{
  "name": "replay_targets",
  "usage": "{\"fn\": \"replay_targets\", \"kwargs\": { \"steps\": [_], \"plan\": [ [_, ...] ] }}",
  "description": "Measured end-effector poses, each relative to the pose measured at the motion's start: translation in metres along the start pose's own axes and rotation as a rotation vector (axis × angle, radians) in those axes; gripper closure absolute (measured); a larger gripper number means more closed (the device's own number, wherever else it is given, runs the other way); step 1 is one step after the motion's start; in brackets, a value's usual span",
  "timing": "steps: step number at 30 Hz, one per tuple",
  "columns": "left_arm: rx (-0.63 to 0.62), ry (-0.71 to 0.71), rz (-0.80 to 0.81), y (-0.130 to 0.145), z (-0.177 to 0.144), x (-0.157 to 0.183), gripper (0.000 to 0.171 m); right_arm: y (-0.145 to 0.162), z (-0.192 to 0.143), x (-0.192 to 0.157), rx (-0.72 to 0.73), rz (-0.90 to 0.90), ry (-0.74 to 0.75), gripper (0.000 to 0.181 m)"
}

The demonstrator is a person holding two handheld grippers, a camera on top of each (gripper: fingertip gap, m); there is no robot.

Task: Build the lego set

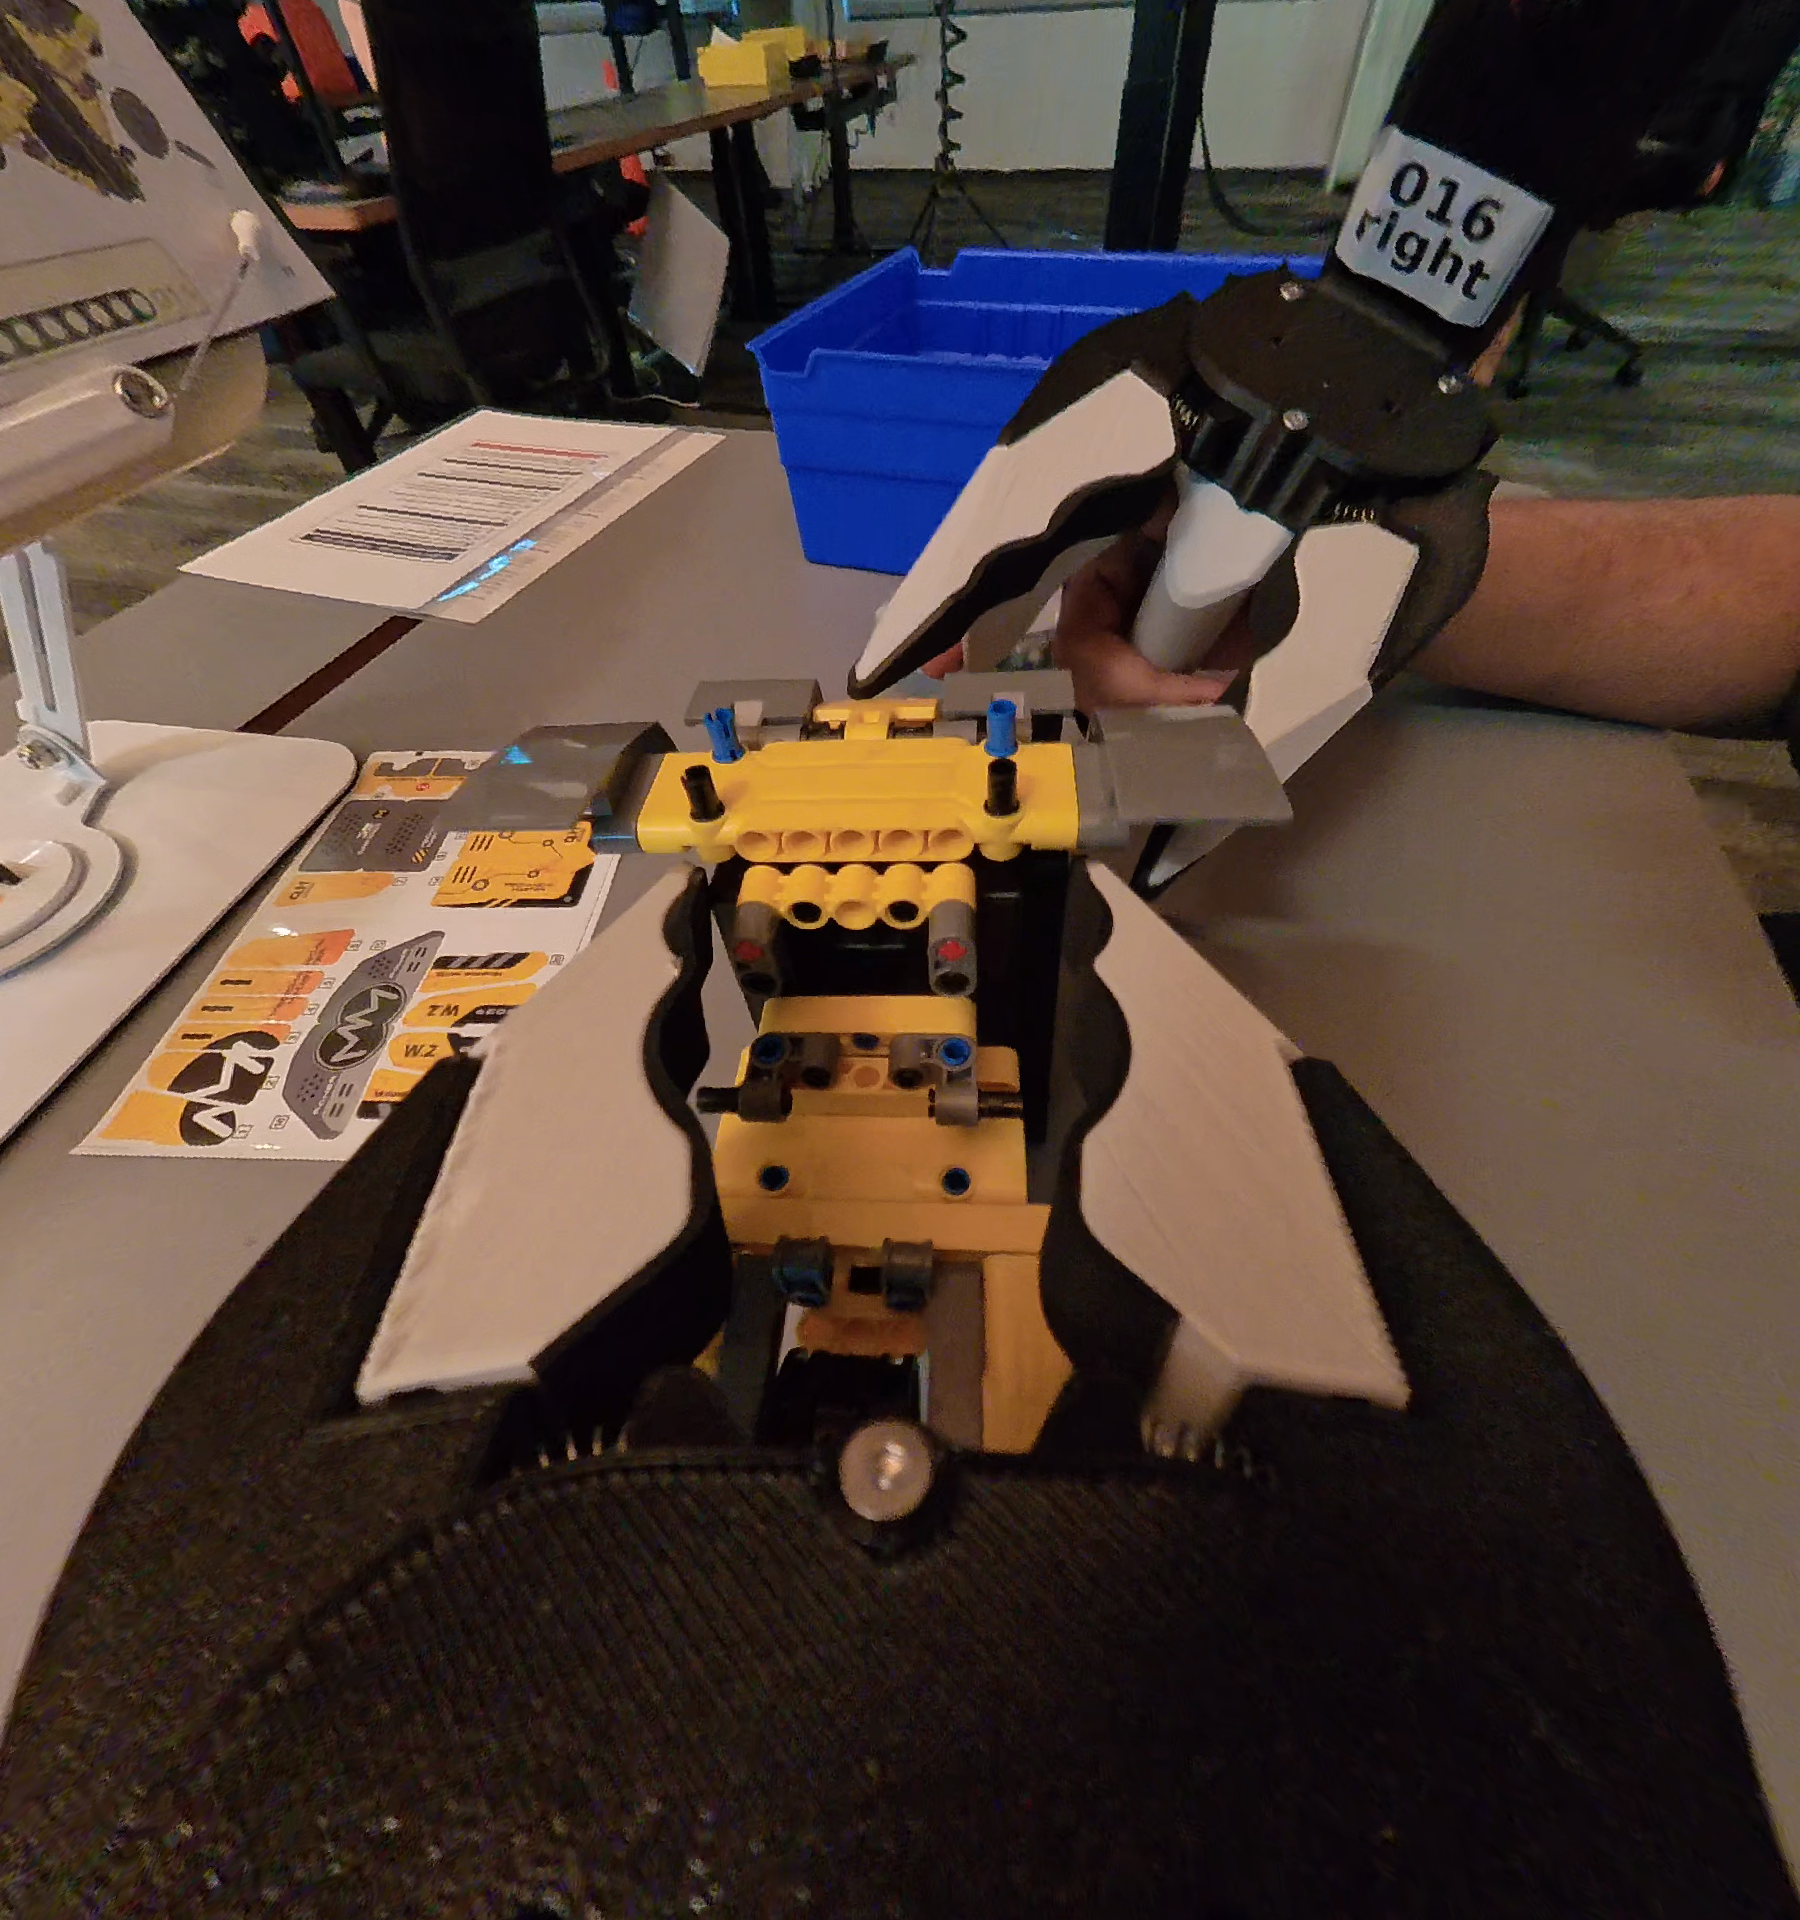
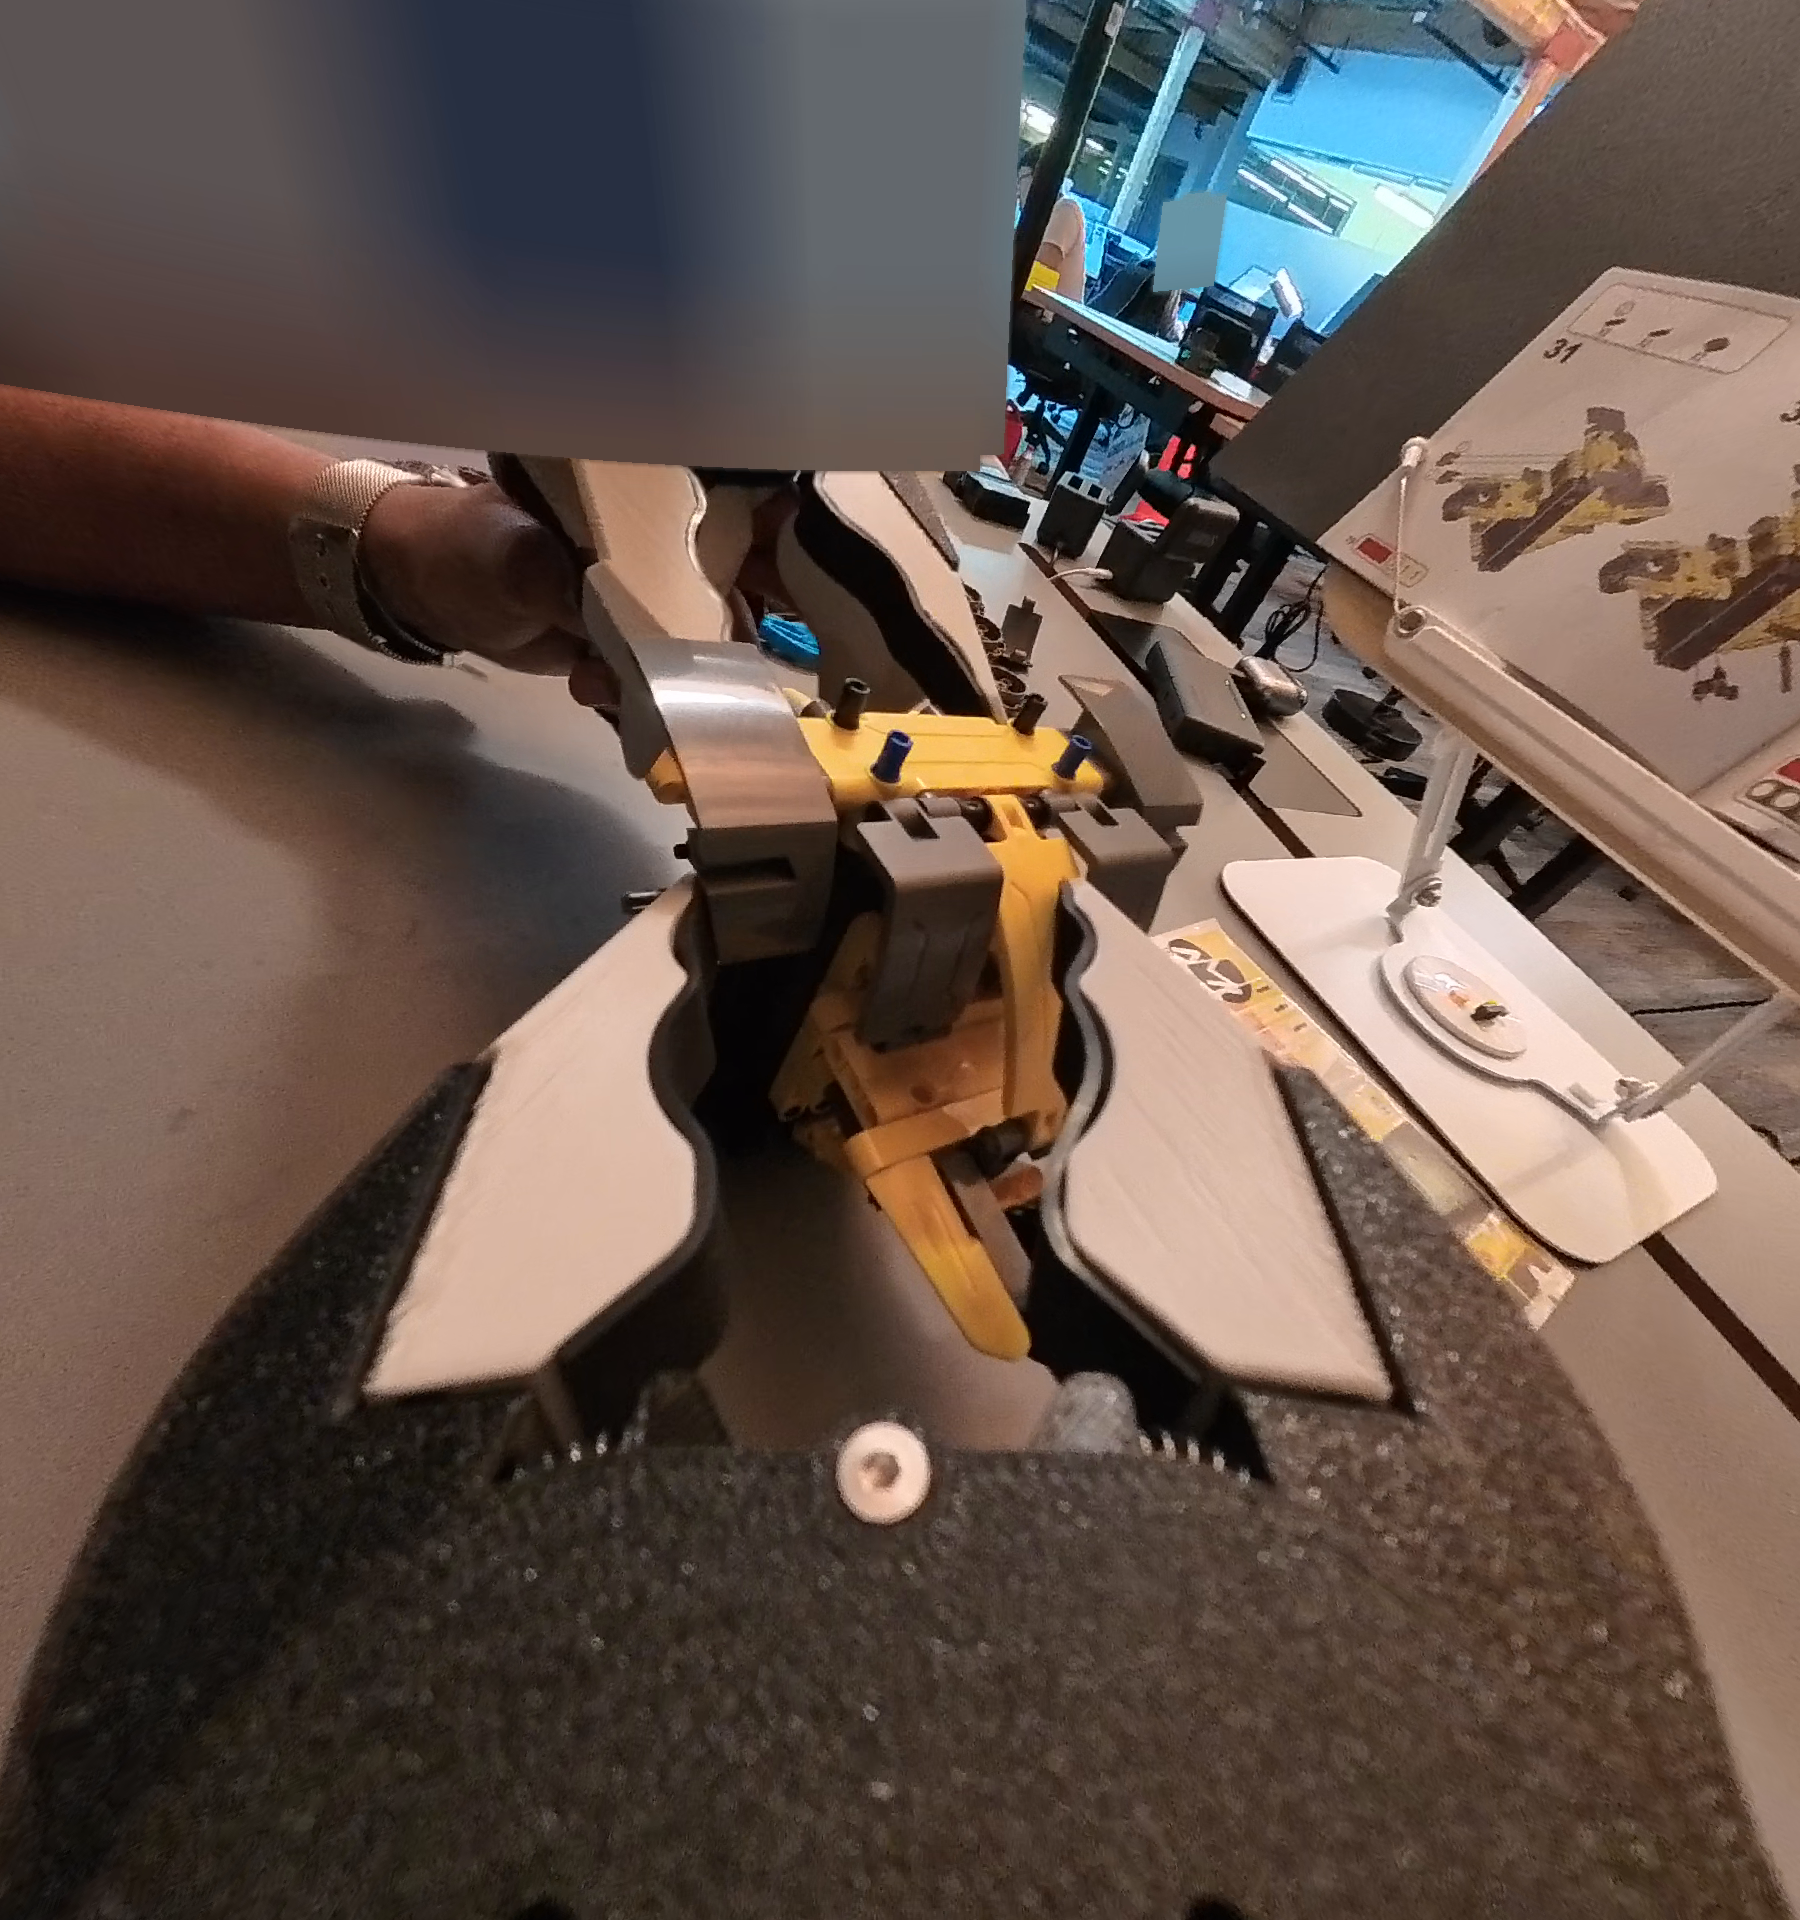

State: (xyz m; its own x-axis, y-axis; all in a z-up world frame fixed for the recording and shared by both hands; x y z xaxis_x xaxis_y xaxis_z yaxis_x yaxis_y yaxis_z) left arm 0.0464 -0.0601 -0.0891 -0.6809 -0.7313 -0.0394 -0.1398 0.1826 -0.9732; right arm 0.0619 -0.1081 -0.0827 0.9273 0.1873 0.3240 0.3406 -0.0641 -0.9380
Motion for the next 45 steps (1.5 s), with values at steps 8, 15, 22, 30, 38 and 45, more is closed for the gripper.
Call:
{"fn": "replay_targets", "kwargs": {
  "steps": [8, 15, 22, 30, 38, 45],
  "plan": [
    [-0.09, 0.01, 0.076, 0.017, 0.002, 0.006, 0.088, 0.005, -0.005, 0.008, -0.004, 0.014, 0.014, 0.125],
    [-0.098, -0.021, 0.074, 0.019, 0.004, 0.003, 0.093, 0.006, -0.006, 0.007, -0.025, 0.012, 0.001, 0.123],
    [-0.118, -0.043, 0.073, 0.022, 0.006, 0.0, 0.093, 0.008, -0.008, 0.006, -0.048, 0.02, -0.017, 0.121],
    [-0.129, -0.061, 0.072, 0.025, 0.005, -0.003, 0.094, 0.023, -0.014, 0.005, -0.19, 0.021, -0.046, 0.108],
    [-0.135, -0.067, 0.072, 0.026, 0.004, -0.004, 0.094, 0.021, -0.017, 0.009, -0.198, -0.02, -0.012, 0.106],
    [-0.132, -0.062, 0.054, 0.026, 0.001, -0.006, 0.095, 0.011, -0.029, 0.016, -0.153, 0.048, -0.008, 0.116]
  ]
}}
Point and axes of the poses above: each gripper's, where its closed fingertips meet, z out along the fingers, y out of its underside, x = y × z across the jaws, the point moved 2 cm from there along -z, back along the fingers, and after that the axes turned 4 degrees about x, right-handed, at the moved point
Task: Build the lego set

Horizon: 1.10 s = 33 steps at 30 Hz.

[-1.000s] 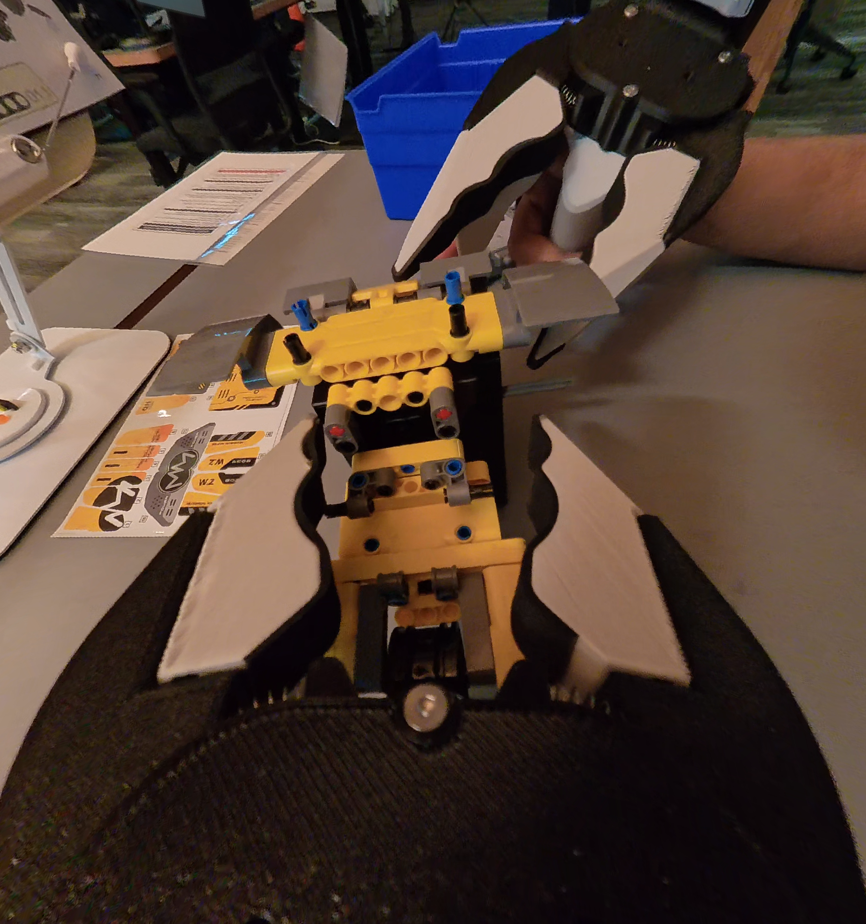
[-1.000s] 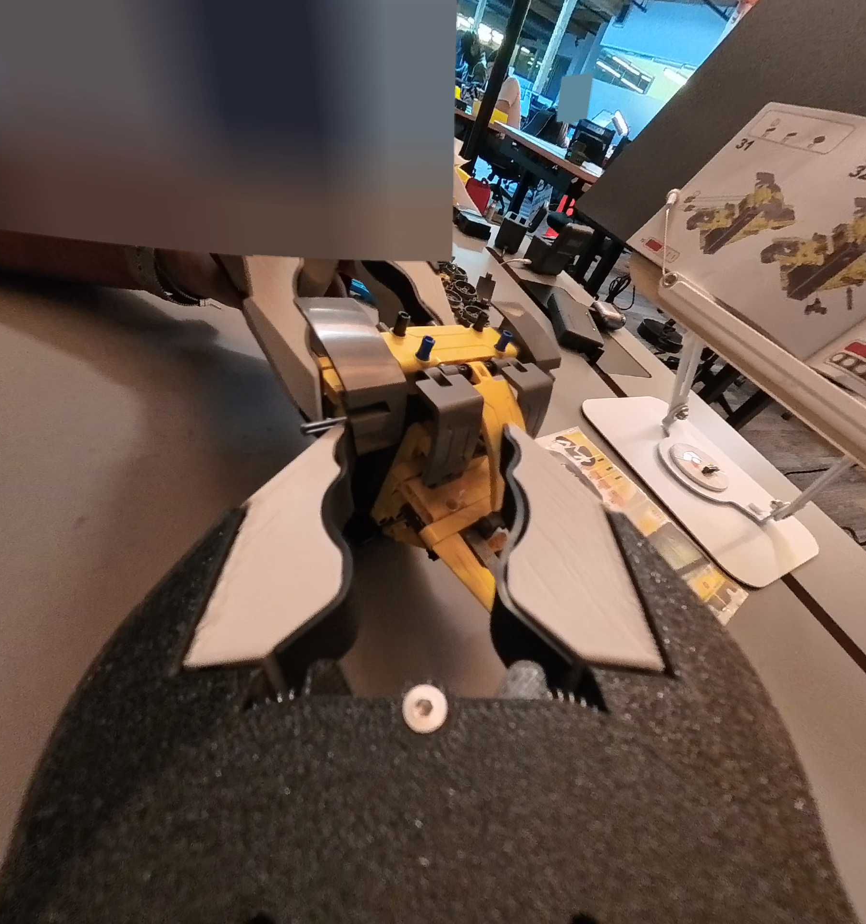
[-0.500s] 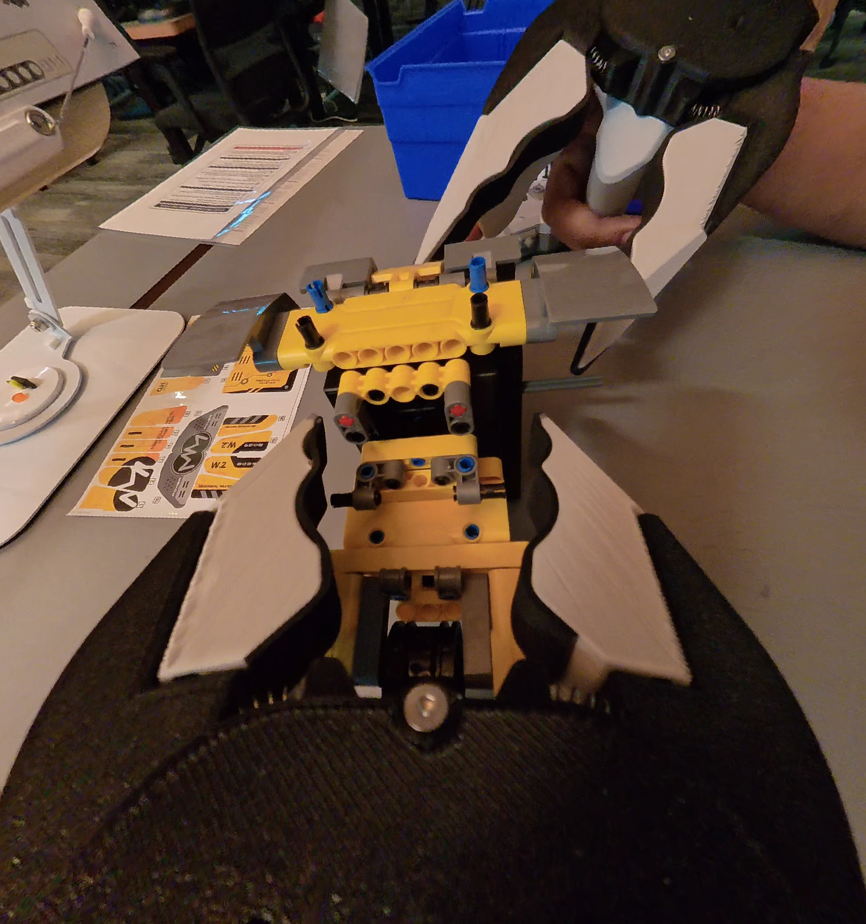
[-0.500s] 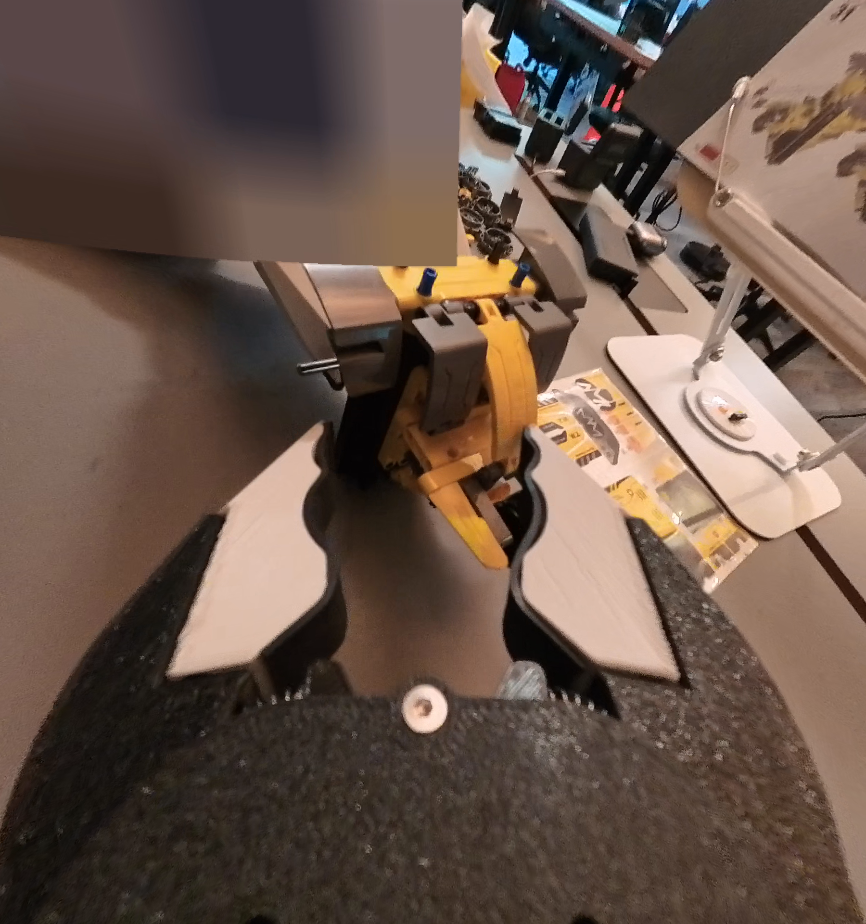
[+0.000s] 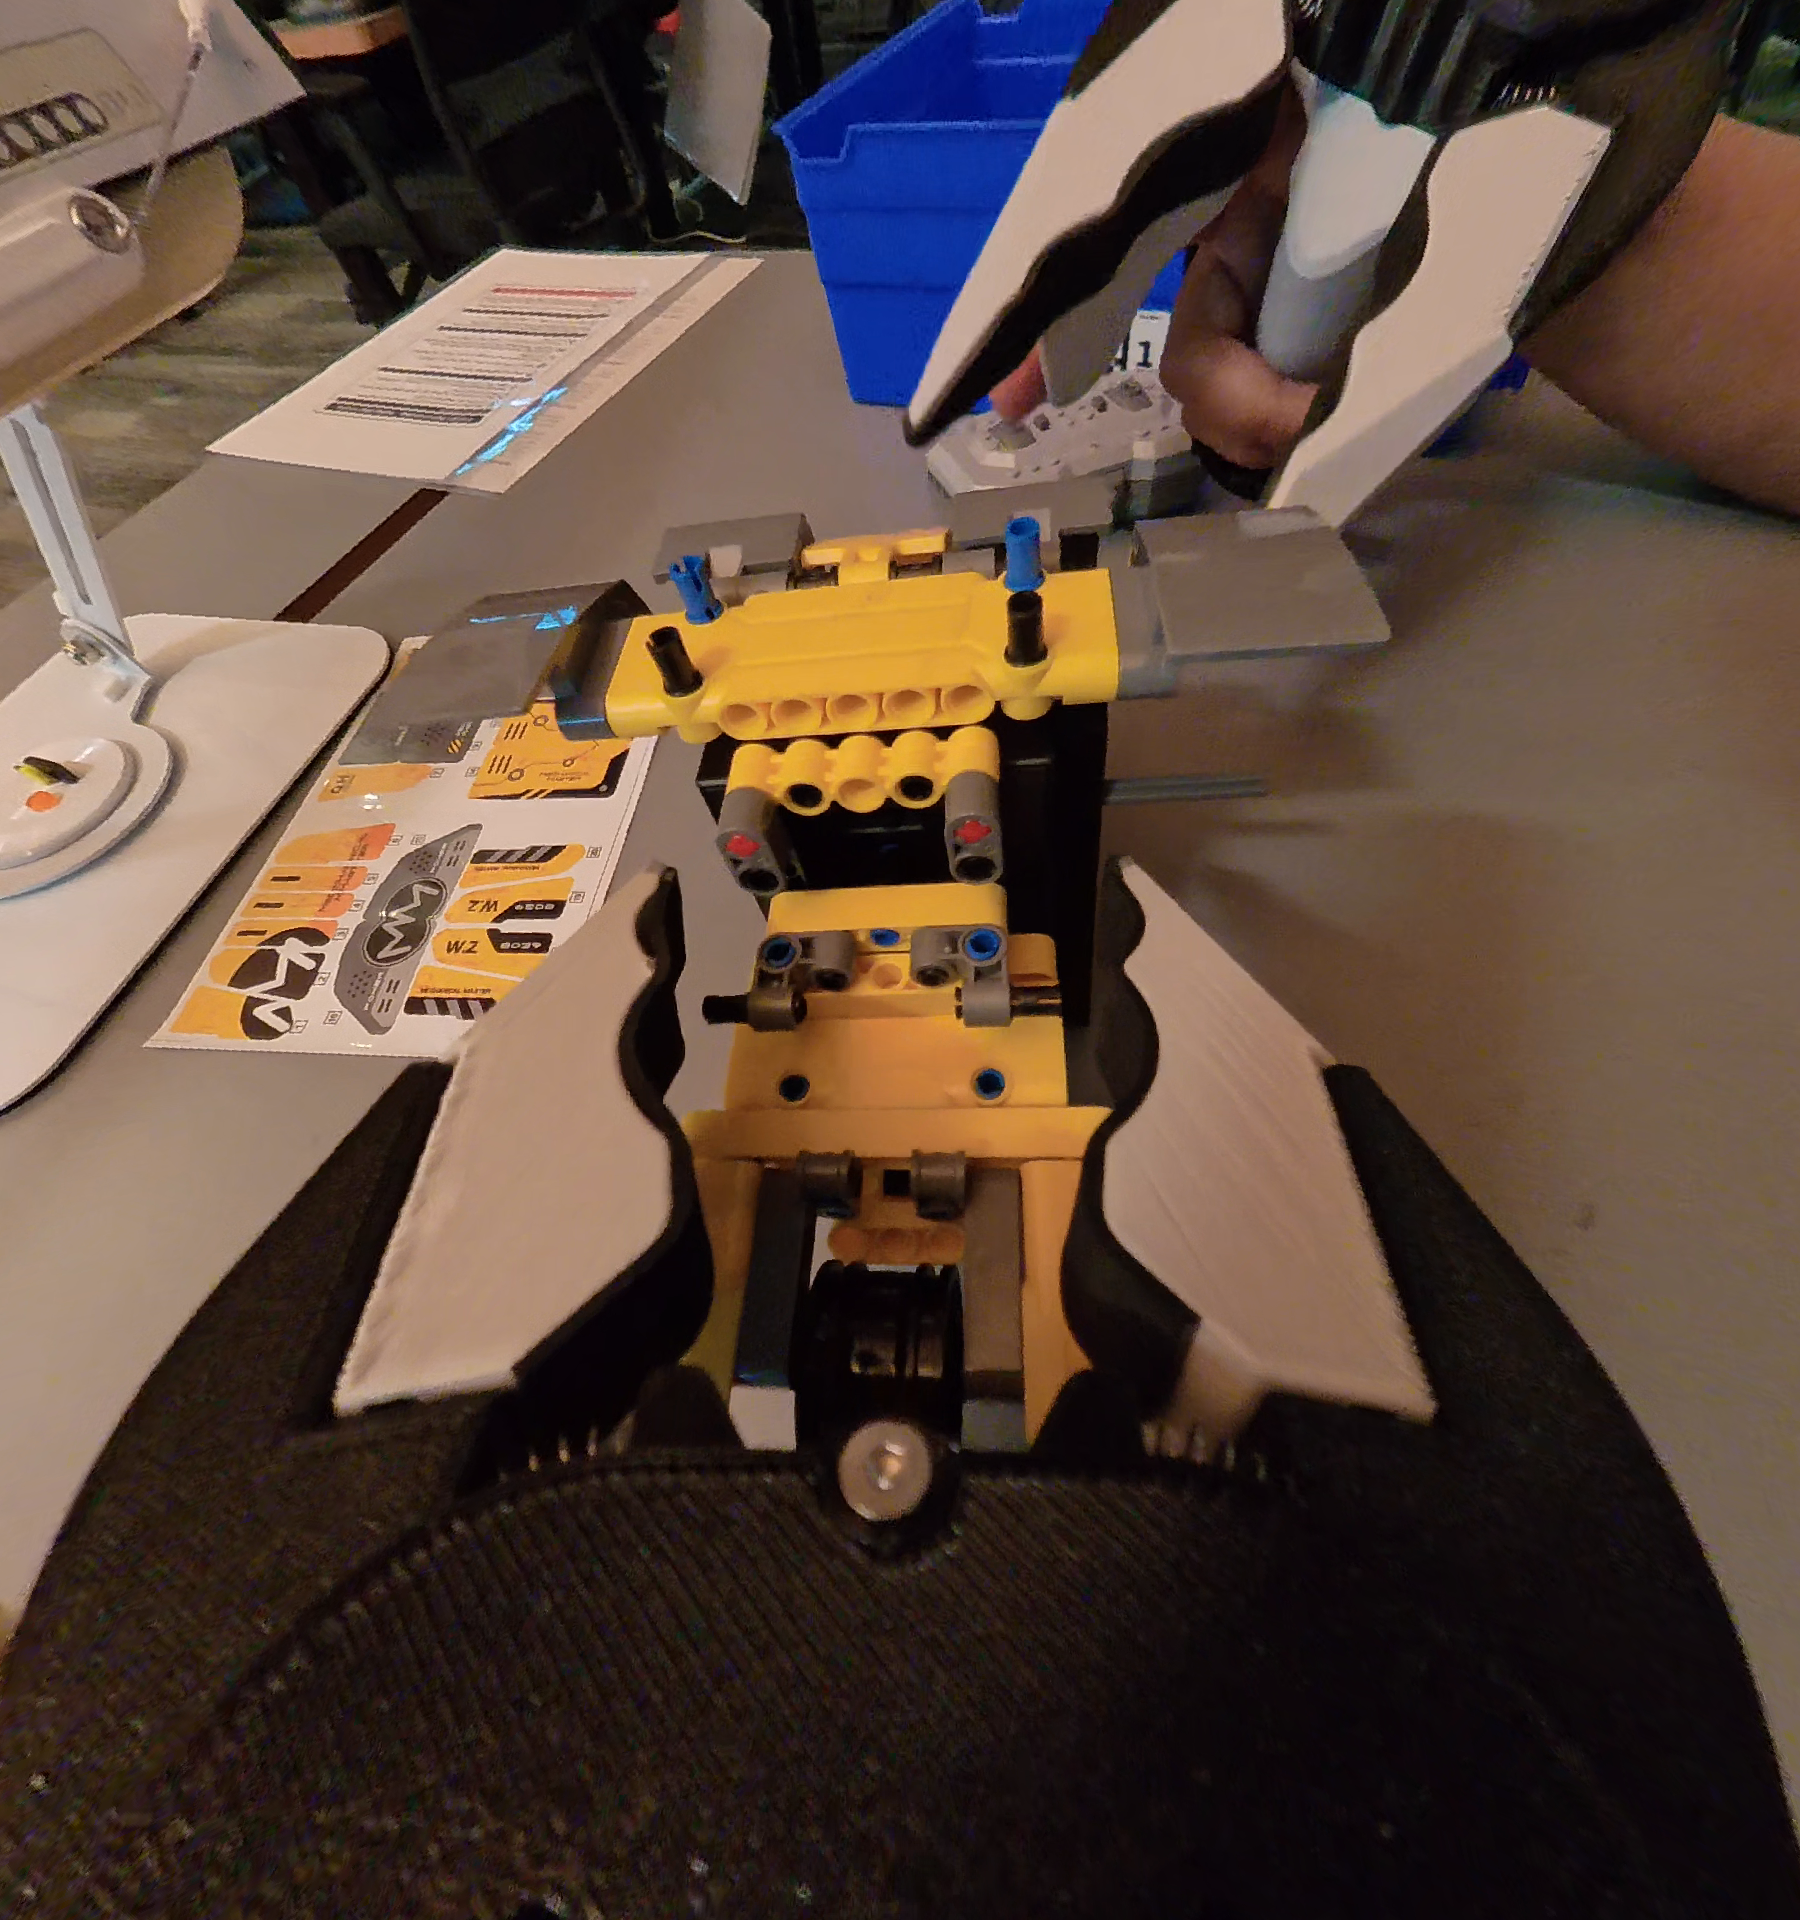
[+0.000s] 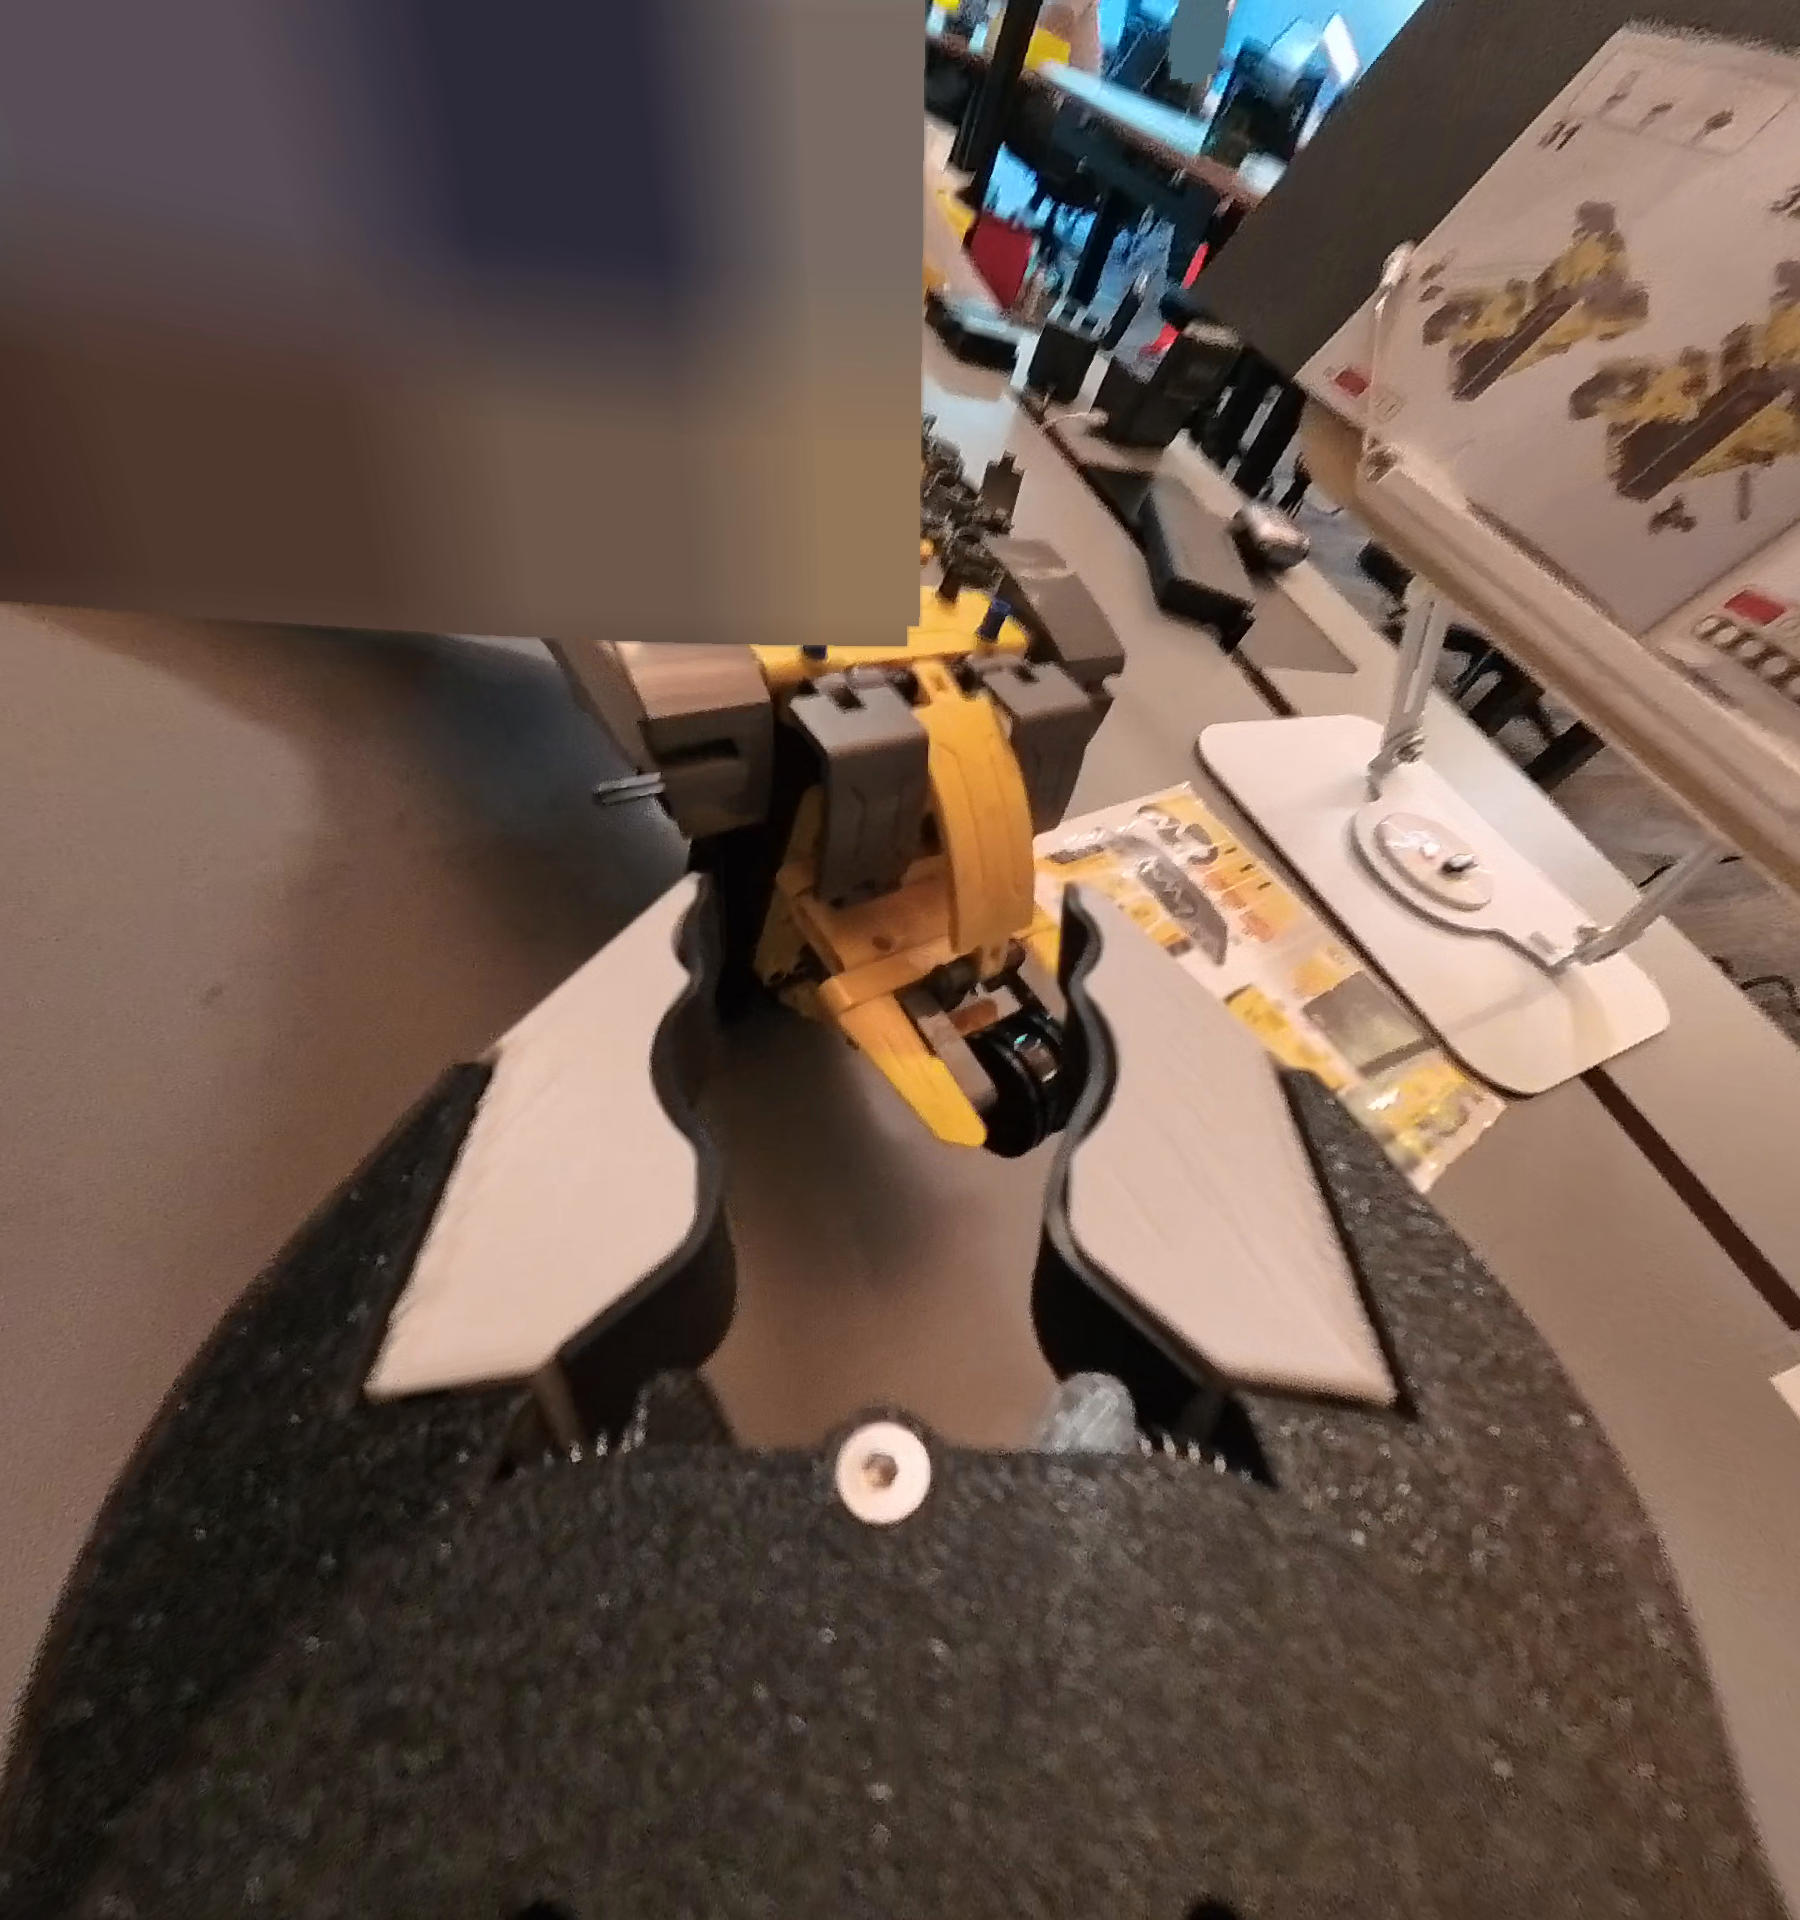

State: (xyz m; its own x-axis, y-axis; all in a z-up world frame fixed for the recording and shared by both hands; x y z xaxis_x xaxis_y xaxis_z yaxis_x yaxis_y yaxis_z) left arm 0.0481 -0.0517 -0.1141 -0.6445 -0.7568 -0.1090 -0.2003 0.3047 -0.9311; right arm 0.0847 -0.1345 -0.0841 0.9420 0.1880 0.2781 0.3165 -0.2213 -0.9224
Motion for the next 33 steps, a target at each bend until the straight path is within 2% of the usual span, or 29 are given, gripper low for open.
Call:
{"fn": "replay_targets", "kwargs": {
  "steps": [6, 14, 16, 18, 20, 21, 25, 27, 28, 33],
  "plan": [
    [-0.022, 0.006, -0.002, 0.004, 0.001, 0.0, 0.094, 0.035, 0.007, -0.007, -0.191, -0.015, -0.026, 0.104],
    [-0.093, 0.023, -0.044, 0.012, 0.001, 0.001, 0.094, 0.036, 0.0, 0.003, -0.235, -0.038, 0.062, 0.104],
    [-0.125, 0.007, -0.063, 0.013, 0.001, 0.001, 0.096, 0.035, -0.007, 0.006, -0.213, -0.021, 0.084, 0.111],
    [-0.155, -0.012, -0.091, 0.012, 0.002, 0.002, 0.098, 0.035, -0.016, 0.001, -0.197, -0.003, 0.057, 0.135],
    [-0.175, -0.037, -0.112, 0.011, 0.002, 0.003, 0.099, 0.034, -0.022, -0.013, -0.184, 0.049, -0.044, 0.16],
    [-0.182, -0.05, -0.12, 0.011, 0.002, 0.003, 0.099, 0.033, -0.022, -0.023, -0.18, 0.089, -0.109, 0.165],
    [-0.216, -0.088, -0.141, 0.012, 0.004, 0.005, 0.099, 0.037, -0.001, -0.047, -0.183, 0.151, -0.208, 0.167],
    [-0.229, -0.102, -0.148, 0.012, 0.005, 0.005, 0.099, 0.049, 0.012, -0.054, -0.245, 0.083, -0.202, 0.171],
    [-0.235, -0.106, -0.153, 0.012, 0.005, 0.006, 0.1, 0.054, 0.018, -0.06, -0.27, 0.032, -0.215, 0.18],
    [-0.241, -0.115, -0.188, 0.011, 0.005, 0.006, 0.1, 0.064, 0.035, -0.063, -0.301, -0.123, -0.162, 0.181]
  ]
}}
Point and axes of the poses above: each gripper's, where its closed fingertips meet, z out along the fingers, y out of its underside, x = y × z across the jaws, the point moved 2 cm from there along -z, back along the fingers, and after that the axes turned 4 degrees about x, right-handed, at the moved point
